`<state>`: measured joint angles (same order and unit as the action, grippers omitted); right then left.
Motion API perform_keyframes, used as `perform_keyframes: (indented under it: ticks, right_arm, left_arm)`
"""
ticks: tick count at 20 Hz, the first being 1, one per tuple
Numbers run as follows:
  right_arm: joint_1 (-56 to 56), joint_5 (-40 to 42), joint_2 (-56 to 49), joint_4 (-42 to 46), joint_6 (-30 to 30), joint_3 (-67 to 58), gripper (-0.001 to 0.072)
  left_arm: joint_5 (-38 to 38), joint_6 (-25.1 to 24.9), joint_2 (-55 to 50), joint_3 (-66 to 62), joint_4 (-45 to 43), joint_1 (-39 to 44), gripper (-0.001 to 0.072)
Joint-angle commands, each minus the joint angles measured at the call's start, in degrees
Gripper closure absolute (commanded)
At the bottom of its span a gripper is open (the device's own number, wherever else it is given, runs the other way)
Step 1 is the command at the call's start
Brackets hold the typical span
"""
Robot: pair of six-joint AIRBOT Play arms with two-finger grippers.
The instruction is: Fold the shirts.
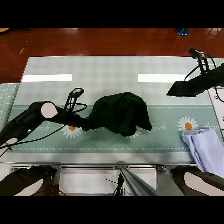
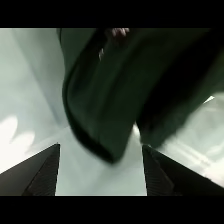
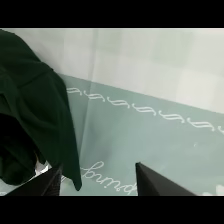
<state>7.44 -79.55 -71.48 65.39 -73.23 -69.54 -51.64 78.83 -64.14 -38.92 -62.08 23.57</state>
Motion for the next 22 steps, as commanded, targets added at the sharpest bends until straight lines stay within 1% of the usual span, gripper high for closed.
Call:
perform_keyframes:
  ticks: [1, 2, 4, 5, 6, 7, 8, 9, 12, 14, 17, 20, 22]
  right_arm:
    - [0.2, -1.2, 0.04, -1.05, 0.31, 0.39, 0.016]
    - [0.2, -1.68, 0.04, -1.05, 0.31, 0.39, 0.016]
    - [0.2, -2.56, 0.04, -1.03, 0.33, 0.39, 0.0159]
    - [0.2, -2.91, 0.04, -0.94, 0.63, 0.42, 0.0159]
    - [0.28, -3.08, 0.02, -0.5, 1.25, 0.42, 0.0158]
    - [0.37, -2.95, 0.02, 0.02, 1.53, 0.59, 0.0157]
    - [0.37, -2.69, 0.0, 0.04, 1.77, 1.42, 0.0114]
    - [0.37, -2.43, -0.02, -0.87, 1.79, 2.84, 0.0094]
    - [-0.17, -2.01, -0.02, -6.78, 3.96, 10.64, 0.0093]
    - [-1.2, -0.33, -0.02, -10.75, 5.07, 16.06, 0.0094]
    - [-5.77, 4.46, -0.02, -11.08, 6.19, 21.16, 0.0095]
    - [-11.76, 10.58, -0.02, -10.86, 6.6, 22.05, 0.0096]
    - [-14.49, 17.29, -0.02, -10.6, 3.87, 22.05, 0.0113]
  left_arm:
    - [5.22, -3.43, -4.98, 0.07, 4.94, 0.02, 0.0115]
    - [5.38, -3.37, -6.62, 0.07, 5.62, 0.02, 0.0168]
    - [5.35, -3.37, -9.25, 0.07, 5.55, -0.07, 0.0527]
    - [5.33, -3.37, -9.77, 0.07, 5.55, -0.22, 0.0626]
    - [5.01, -3.37, -9.66, 0.04, 5.57, -0.44, 0.0684]
    - [4.48, -3.39, -9.29, -0.13, 5.57, -0.76, 0.0684]
    - [3.58, -3.45, -8.74, -0.33, 5.51, -1.14, 0.0685]
    - [2.93, -3.52, -8.04, -0.52, 5.51, -1.66, 0.0685]
    - [2.56, -3.82, -5.4, -0.63, 5.49, -2.69, 0.0685]
    - [2.54, -3.85, -3.91, -0.63, 5.51, -2.89, 0.0685]
    - [2.54, -3.82, -2.95, -0.63, 5.53, -2.89, 0.0685]
    - [2.54, -3.82, -2.95, -0.63, 5.53, -2.89, 0.0685]
    - [2.54, -3.82, -2.95, -0.63, 5.53, -2.89, 0.0685]
